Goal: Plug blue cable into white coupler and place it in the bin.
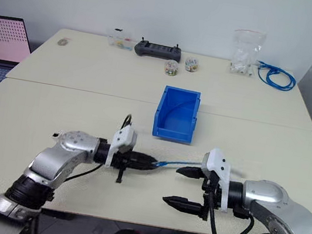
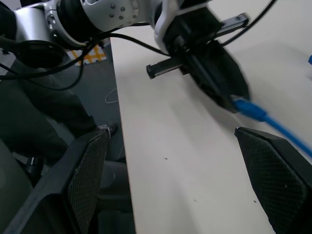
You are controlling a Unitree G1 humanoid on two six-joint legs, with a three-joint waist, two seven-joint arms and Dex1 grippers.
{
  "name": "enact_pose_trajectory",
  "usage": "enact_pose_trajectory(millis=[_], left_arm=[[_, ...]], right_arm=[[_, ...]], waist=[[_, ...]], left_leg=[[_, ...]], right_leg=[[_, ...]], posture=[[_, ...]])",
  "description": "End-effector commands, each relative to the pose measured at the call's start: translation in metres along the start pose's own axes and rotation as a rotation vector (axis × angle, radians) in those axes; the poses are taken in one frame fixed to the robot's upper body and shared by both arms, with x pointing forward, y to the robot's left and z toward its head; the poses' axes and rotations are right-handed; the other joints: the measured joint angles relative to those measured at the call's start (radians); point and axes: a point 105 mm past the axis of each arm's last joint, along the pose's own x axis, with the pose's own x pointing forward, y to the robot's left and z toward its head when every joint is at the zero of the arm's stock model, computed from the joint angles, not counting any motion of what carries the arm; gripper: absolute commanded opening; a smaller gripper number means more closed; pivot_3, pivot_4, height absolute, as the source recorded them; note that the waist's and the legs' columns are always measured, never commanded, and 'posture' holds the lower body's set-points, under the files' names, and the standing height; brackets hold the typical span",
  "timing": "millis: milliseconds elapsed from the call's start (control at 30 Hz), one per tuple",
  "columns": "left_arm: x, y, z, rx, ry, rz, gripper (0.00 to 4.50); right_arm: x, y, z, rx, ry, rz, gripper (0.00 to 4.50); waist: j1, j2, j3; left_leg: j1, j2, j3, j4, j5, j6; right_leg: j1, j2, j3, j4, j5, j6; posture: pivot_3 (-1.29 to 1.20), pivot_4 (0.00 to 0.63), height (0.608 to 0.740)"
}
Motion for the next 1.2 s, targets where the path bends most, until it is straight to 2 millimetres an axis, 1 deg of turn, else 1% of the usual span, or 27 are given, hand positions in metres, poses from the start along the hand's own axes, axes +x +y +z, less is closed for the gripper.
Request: enact_pose_trajectory(millis=[33,133,200,267,400,567,667,867,933,967,1033,1133,1167,1200], left_arm=[[-0.002,-0.006,0.025,-0.126,-0.104,-0.031,0.24],[-0.002,-0.012,0.041,-0.224,-0.181,-0.077,0.24],[-0.003,-0.021,0.052,-0.301,-0.232,-0.146,0.24],[-0.005,-0.028,0.057,-0.356,-0.249,-0.198,0.24],[-0.009,-0.038,0.061,-0.425,-0.27,-0.249,0.24],[-0.01,-0.041,0.062,-0.463,-0.283,-0.25,0.24],[-0.01,-0.041,0.063,-0.472,-0.288,-0.249,0.24],[-0.008,-0.042,0.062,-0.466,-0.283,-0.245,0.24],[-0.009,-0.043,0.062,-0.466,-0.285,-0.247,0.24],[-0.009,-0.043,0.061,-0.466,-0.284,-0.247,0.24],[-0.009,-0.044,0.06,-0.463,-0.279,-0.246,0.24],[-0.01,-0.045,0.058,-0.461,-0.274,-0.245,0.24],[-0.01,-0.045,0.057,-0.46,-0.273,-0.245,0.24],[-0.01,-0.045,0.057,-0.46,-0.272,-0.244,0.24]], right_arm=[[-0.005,0.007,0.011,0.018,-0.06,-0.008,4.35],[-0.008,-0.005,0.017,0.066,-0.119,-0.061,4.35],[-0.009,-0.015,0.022,0.101,-0.169,-0.096,4.35],[-0.009,-0.019,0.026,0.124,-0.204,-0.106,4.35],[-0.008,-0.017,0.044,0.186,-0.312,-0.052,4.35],[-0.007,-0.013,0.06,0.227,-0.384,-0.003,4.35],[-0.005,-0.012,0.065,0.246,-0.403,0.011,4.35],[0.001,-0.011,0.069,0.265,-0.406,0.036,4.35],[0.002,-0.01,0.072,0.27,-0.414,0.048,3.99],[0.003,-0.01,0.072,0.273,-0.417,0.051,3.9],[0.003,-0.01,0.074,0.28,-0.423,0.056,3.36],[0.004,-0.009,0.075,0.288,-0.429,0.069,2.79],[0.005,-0.008,0.075,0.29,-0.429,0.073,2.5],[0.005,-0.007,0.075,0.292,-0.426,0.077,2.31]], waist=[[-0.008,0.0,0.0],[-0.011,0.0,0.0],[-0.011,0.0,0.0],[-0.01,-0.001,0.0],[-0.011,-0.001,0.0],[-0.009,-0.001,0.0],[-0.009,-0.001,0.0],[-0.009,-0.001,0.0],[-0.009,0.0,0.0],[-0.009,-0.001,0.0],[-0.01,-0.001,0.0],[-0.009,-0.001,0.0],[-0.009,0.0,0.0],[-0.009,0.0,0.0]], left_leg=[[0.0,0.0,0.0,0.0,0.0,0.0],[0.001,0.0,0.0,0.0,0.0,0.0],[0.001,0.0,0.0,0.0,0.0,0.0],[0.001,0.0,0.0,0.0,0.0,0.0],[0.001,0.0,0.0,0.0,0.0,0.0],[0.001,0.0,0.0,0.0,0.0,0.0],[0.001,0.0,0.0,0.0,0.0,0.0],[0.001,0.0,0.001,0.0,0.0,0.0],[0.001,0.0,0.001,0.0,0.0,0.0],[0.001,0.0,0.001,0.0,0.0,0.0],[0.001,0.0,0.002,0.0,0.0,0.0],[0.001,0.0,0.001,-0.001,0.0,0.0],[0.001,0.0,0.001,-0.001,0.0,0.0],[0.0,0.0,0.002,-0.001,0.0,0.0]], right_leg=[[0.0,0.0,0.0,0.0,0.0,0.0],[0.0,0.0,0.0,0.001,0.0,0.0],[0.0,0.0,0.0,0.001,0.0,0.0],[0.0,0.001,0.0,0.001,0.0,0.0],[0.0,0.0,0.001,0.001,0.0,0.0],[0.0,0.0,0.001,0.001,0.0,0.0],[0.0,0.0,0.001,0.001,0.0,0.0],[0.0,0.0,0.002,0.001,0.0,0.0],[0.0,0.0,0.002,0.001,0.0,0.0],[0.0,0.0,0.002,0.001,0.0,0.0],[-0.001,0.0,0.002,0.001,0.0,0.0],[-0.001,0.0,0.002,0.001,0.0,0.0],[-0.001,0.0,0.002,0.0,0.0,0.0],[-0.001,0.0,0.002,0.0,0.0,0.0]], posture=[[0.0,0.15,0.74],[0.0,0.15,0.74],[0.0,0.15,0.74],[0.0,0.15,0.74],[0.0,0.15,0.74],[0.0,0.15,0.74],[0.0,0.15,0.74],[0.0,0.15,0.74],[0.0,0.15,0.74],[0.0,0.15,0.74],[0.0,0.15,0.74],[0.0,0.15,0.74],[0.0,0.15,0.74],[0.0,0.15,0.74]])
